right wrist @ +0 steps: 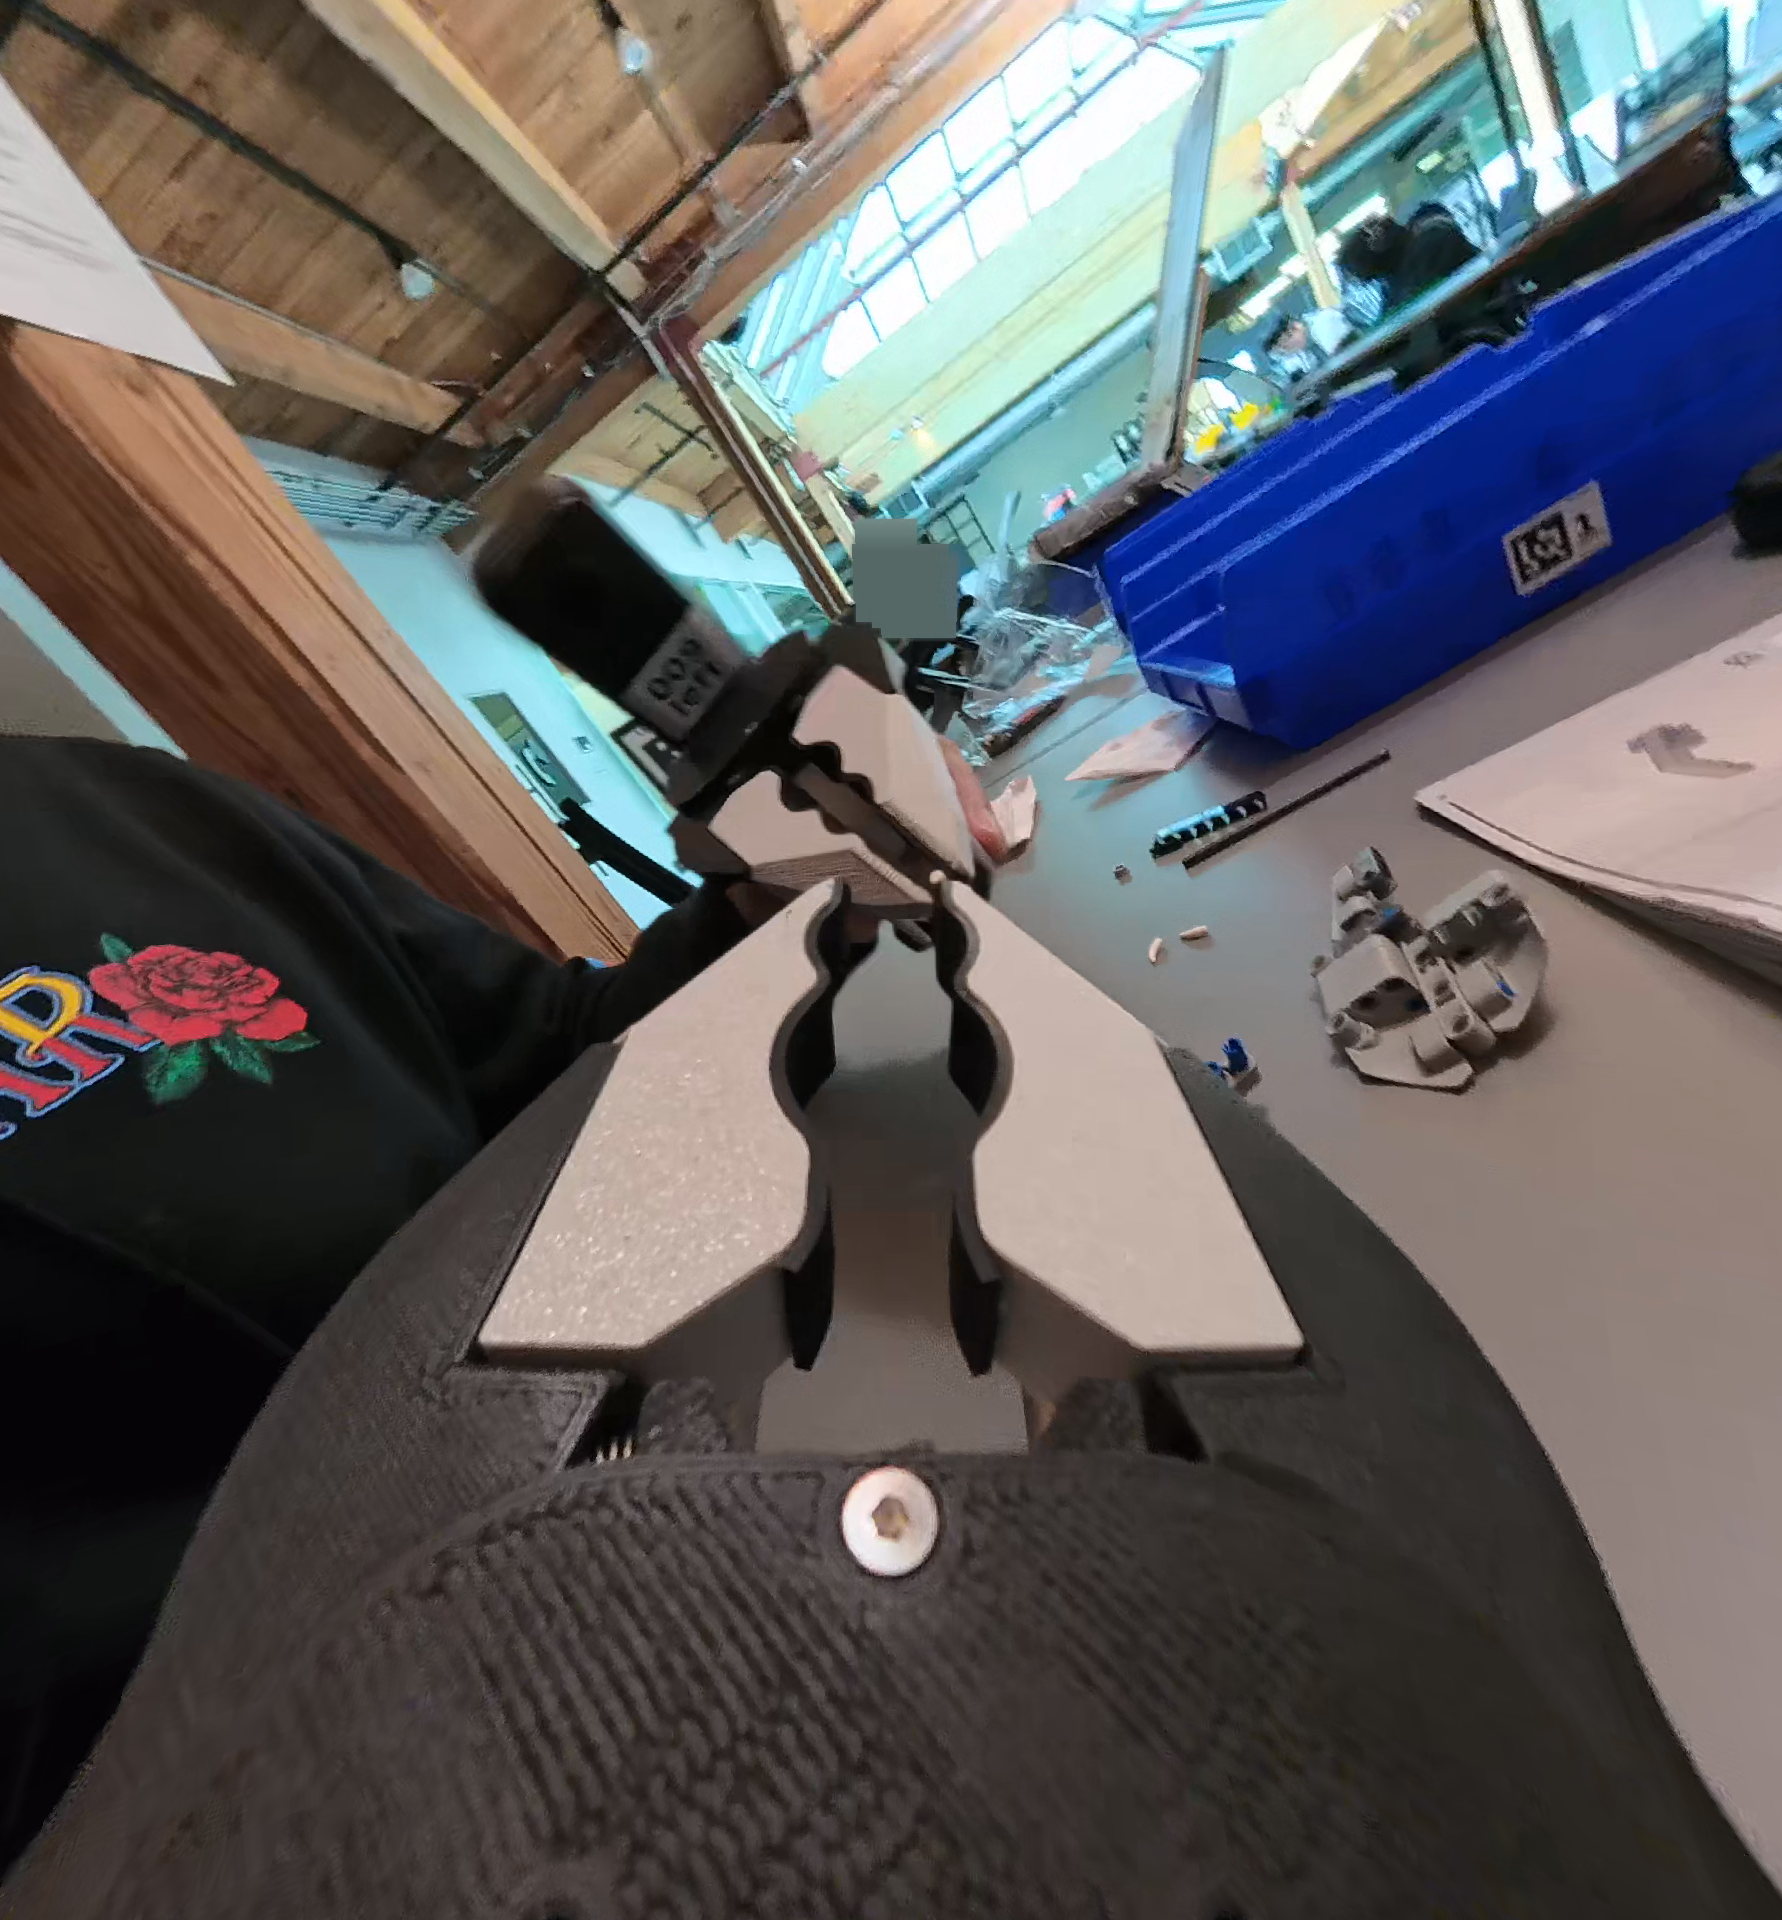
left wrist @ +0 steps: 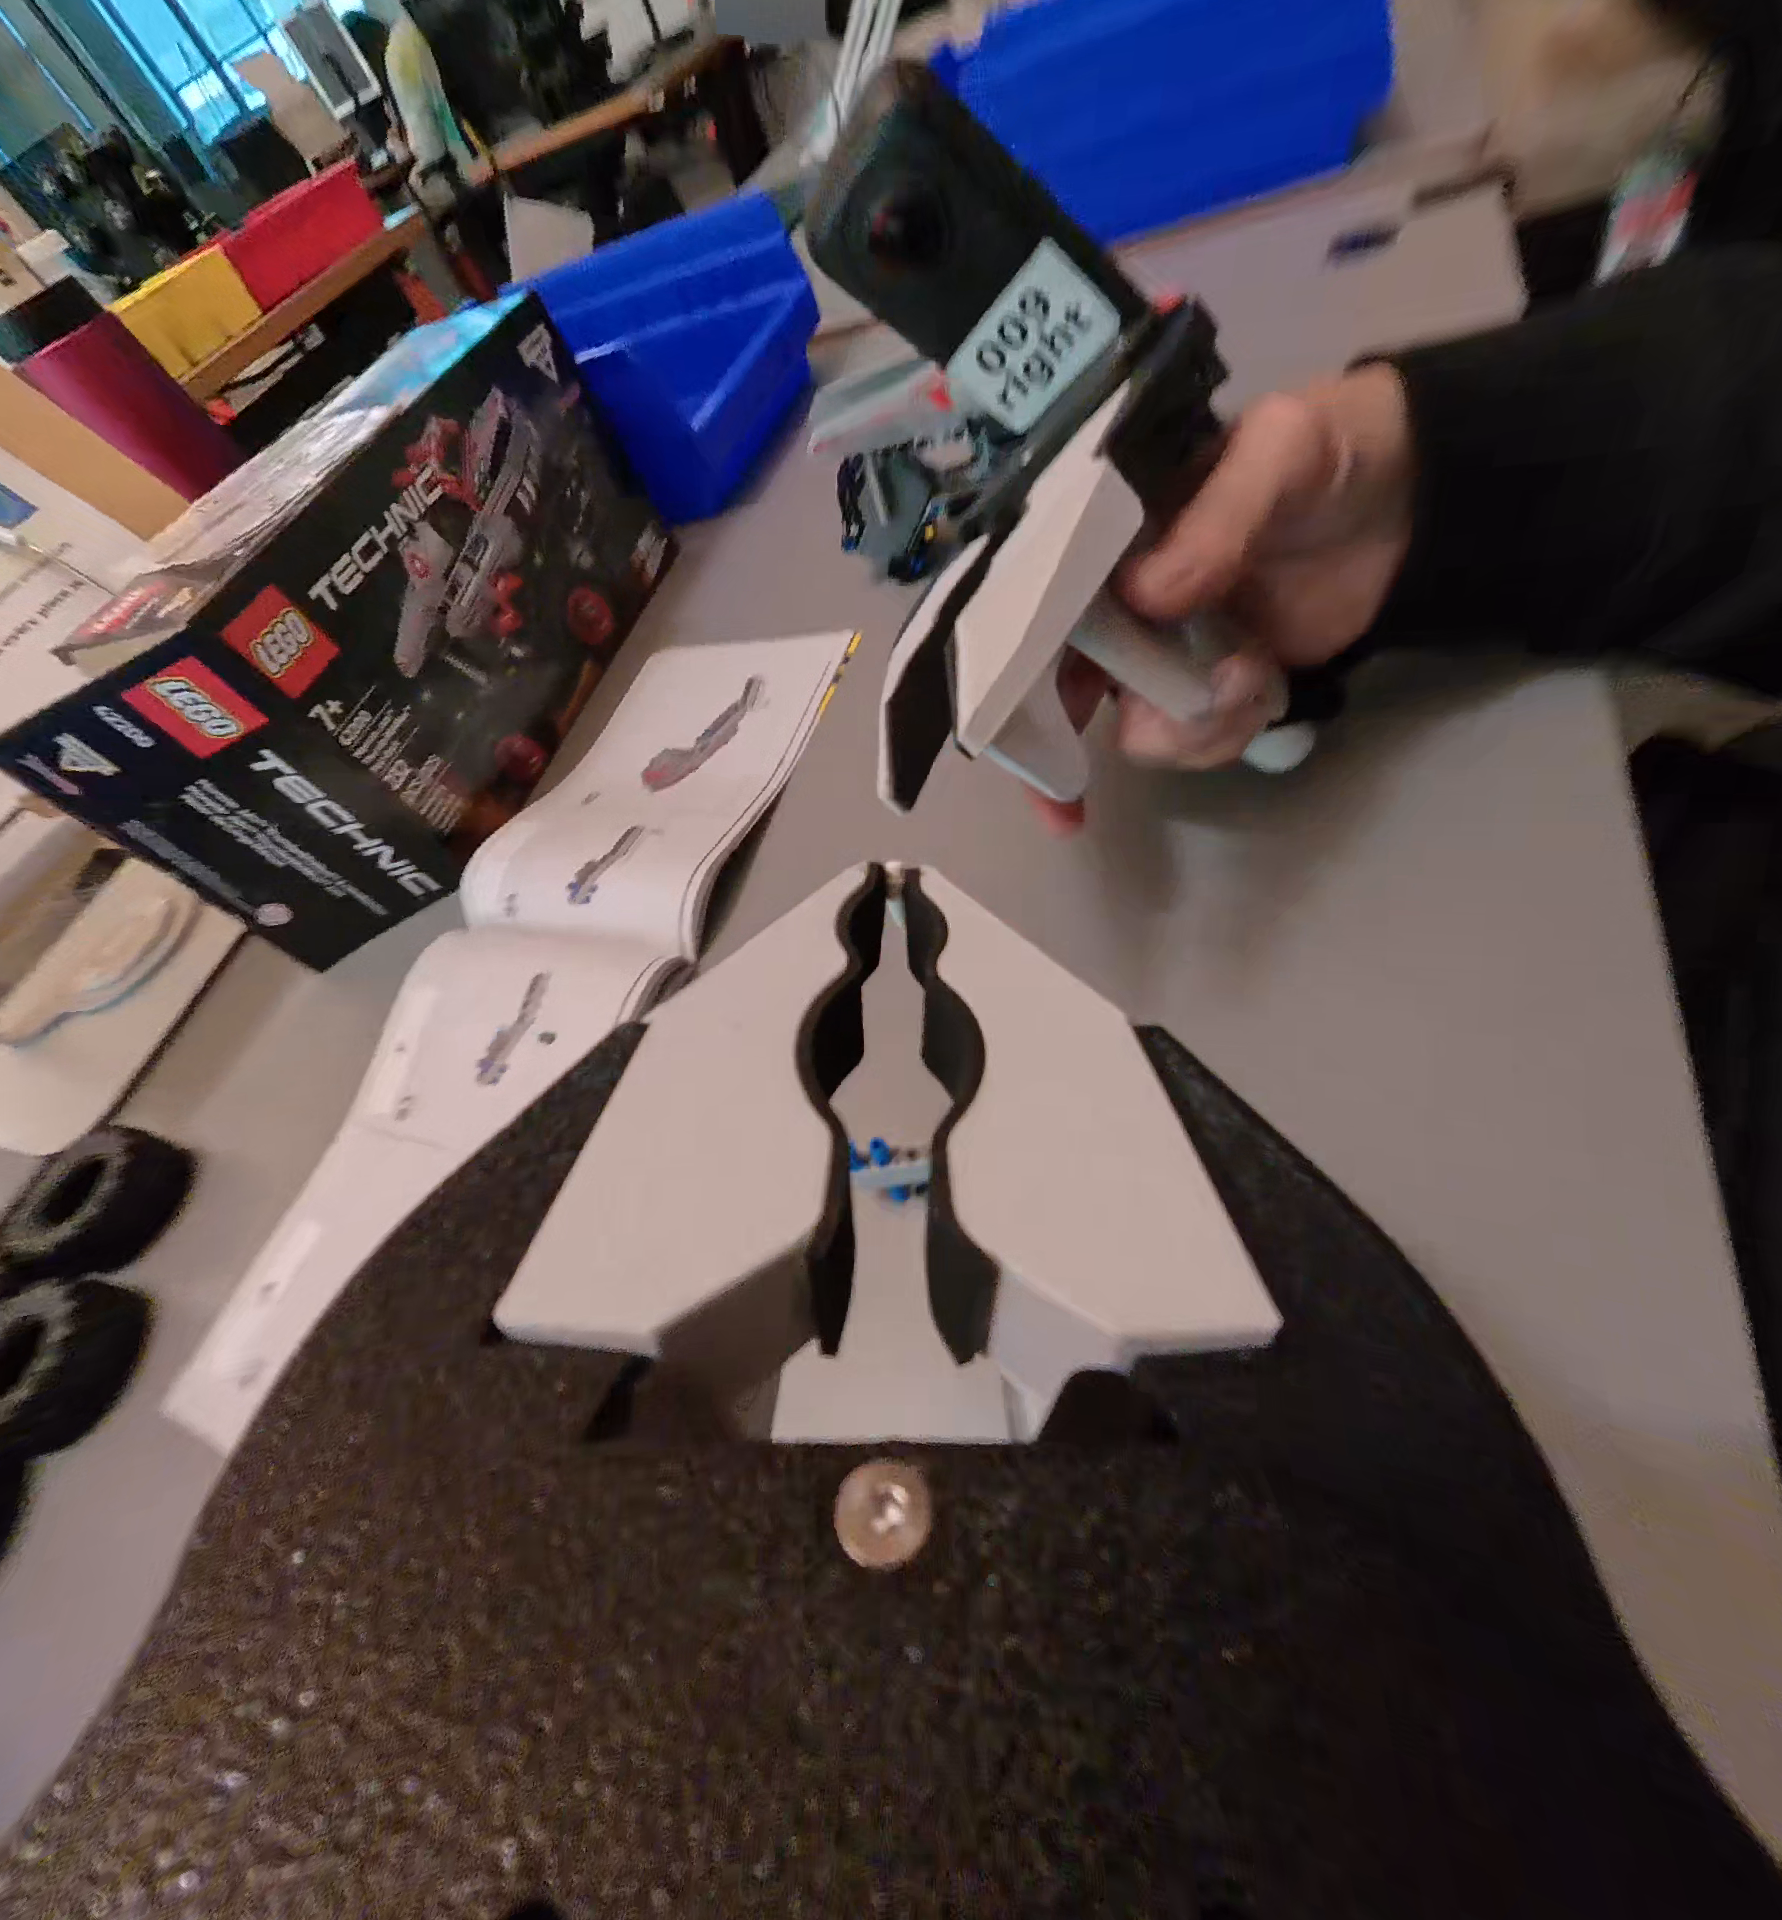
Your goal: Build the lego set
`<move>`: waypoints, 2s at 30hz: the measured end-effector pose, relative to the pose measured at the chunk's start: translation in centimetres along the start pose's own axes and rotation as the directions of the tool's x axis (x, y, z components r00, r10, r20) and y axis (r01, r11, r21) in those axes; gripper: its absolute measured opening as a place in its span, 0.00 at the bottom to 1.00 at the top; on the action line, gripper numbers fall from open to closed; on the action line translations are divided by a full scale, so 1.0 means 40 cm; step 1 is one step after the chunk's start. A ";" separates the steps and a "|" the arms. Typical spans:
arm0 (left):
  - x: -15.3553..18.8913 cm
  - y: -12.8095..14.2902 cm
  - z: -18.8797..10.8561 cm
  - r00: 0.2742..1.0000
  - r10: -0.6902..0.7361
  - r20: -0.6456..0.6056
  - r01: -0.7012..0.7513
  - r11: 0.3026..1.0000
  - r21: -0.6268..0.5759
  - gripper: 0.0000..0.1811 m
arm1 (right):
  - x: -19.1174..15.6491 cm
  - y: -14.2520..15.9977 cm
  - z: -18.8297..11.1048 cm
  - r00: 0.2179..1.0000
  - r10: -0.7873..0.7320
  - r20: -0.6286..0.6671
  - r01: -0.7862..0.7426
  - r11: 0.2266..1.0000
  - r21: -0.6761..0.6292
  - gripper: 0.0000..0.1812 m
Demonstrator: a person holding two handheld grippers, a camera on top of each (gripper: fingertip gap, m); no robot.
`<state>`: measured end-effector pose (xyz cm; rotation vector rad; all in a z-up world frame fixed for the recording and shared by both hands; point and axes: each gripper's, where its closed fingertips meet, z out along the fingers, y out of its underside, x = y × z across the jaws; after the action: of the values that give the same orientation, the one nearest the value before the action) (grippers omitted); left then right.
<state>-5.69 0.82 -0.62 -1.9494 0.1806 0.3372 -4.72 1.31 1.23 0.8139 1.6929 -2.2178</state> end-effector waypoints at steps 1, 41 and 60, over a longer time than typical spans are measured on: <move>0.004 0.005 0.004 0.999 0.047 0.011 -0.046 0.998 -0.037 0.00 | 0.010 0.006 0.001 1.000 0.013 -0.025 -0.013 1.000 -0.015 0.09; 0.020 0.013 0.038 0.784 0.613 0.098 -0.566 0.770 -0.293 0.00 | 0.040 0.050 0.003 0.982 0.188 -0.035 -0.190 0.980 -0.056 0.07; 0.016 -0.089 -0.023 0.994 0.102 0.041 -0.109 0.958 0.265 0.03 | -0.016 -0.012 -0.011 0.930 0.282 0.235 -0.312 0.945 0.102 0.00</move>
<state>-3.93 1.39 2.64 -1.6711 0.2980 0.3886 -4.30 1.78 1.91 0.7678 1.2369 -2.1387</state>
